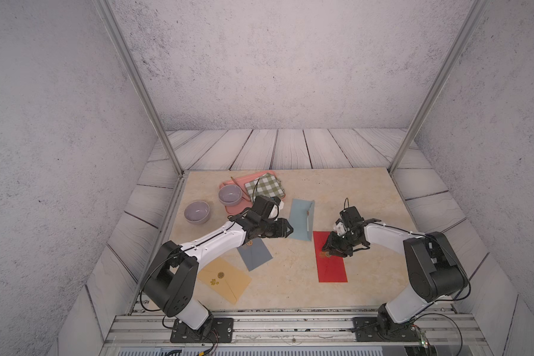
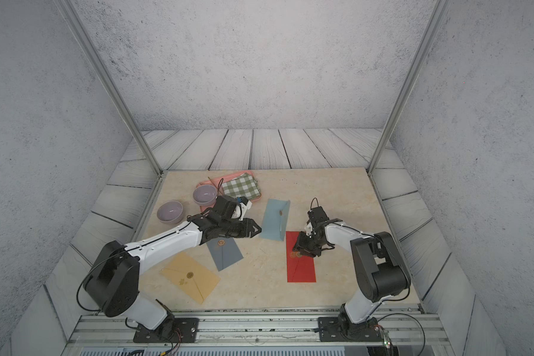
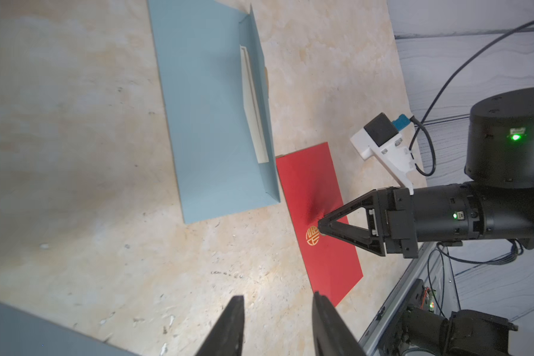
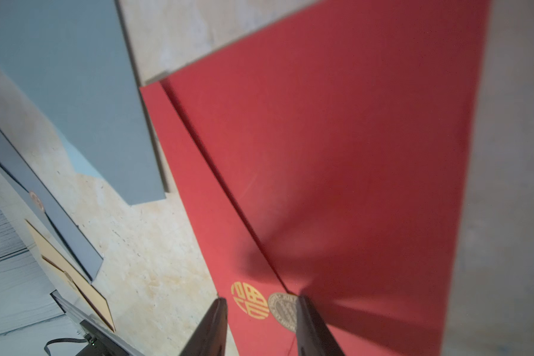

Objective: Open the envelope
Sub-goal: Adjust the envelope at the center of the board.

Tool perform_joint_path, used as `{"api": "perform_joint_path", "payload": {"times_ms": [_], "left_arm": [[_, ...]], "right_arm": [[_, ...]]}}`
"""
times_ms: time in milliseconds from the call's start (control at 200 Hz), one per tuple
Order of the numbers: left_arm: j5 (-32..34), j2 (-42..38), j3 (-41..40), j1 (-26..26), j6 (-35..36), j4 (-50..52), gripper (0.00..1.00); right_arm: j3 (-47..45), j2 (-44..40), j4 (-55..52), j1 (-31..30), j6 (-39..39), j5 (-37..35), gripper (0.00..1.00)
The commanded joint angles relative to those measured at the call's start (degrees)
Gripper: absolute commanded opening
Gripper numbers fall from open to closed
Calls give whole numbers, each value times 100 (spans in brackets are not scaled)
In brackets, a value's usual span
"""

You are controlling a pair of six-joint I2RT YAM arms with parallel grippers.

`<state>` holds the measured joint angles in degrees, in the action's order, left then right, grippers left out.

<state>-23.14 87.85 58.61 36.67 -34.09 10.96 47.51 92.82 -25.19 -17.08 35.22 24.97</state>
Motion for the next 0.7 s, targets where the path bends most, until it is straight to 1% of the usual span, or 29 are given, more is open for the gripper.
{"api": "perform_joint_path", "payload": {"times_ms": [0, 135, 210, 295, 360, 470, 595, 691], "left_arm": [[436, -427, -164, -113, 60, -31, 40], [633, -752, -345, -235, 79, -1, 40], [643, -845, -380, -290, 102, 56, 40], [644, -925, -447, -324, 109, 75, 40], [613, -973, -466, -348, 112, 88, 40], [613, -1103, -456, -362, 177, 169, 40], [756, -1306, -490, -379, 270, 283, 40], [800, -1428, -573, -396, 297, 248, 40]], "right_arm": [[-439, -62, -227, -31, 257, -398, 42], [-878, -241, 169, -169, 637, -50, 42], [-962, -285, 270, -408, 739, 85, 42], [-852, -351, 287, -663, 776, 179, 43], [-718, -470, 203, -713, 717, 203, 44], [-543, -1038, -169, -718, 595, -164, 46], [-484, -1628, -850, -712, 418, -830, 51], [-595, -1714, -1285, -709, 390, -898, 53]]}}
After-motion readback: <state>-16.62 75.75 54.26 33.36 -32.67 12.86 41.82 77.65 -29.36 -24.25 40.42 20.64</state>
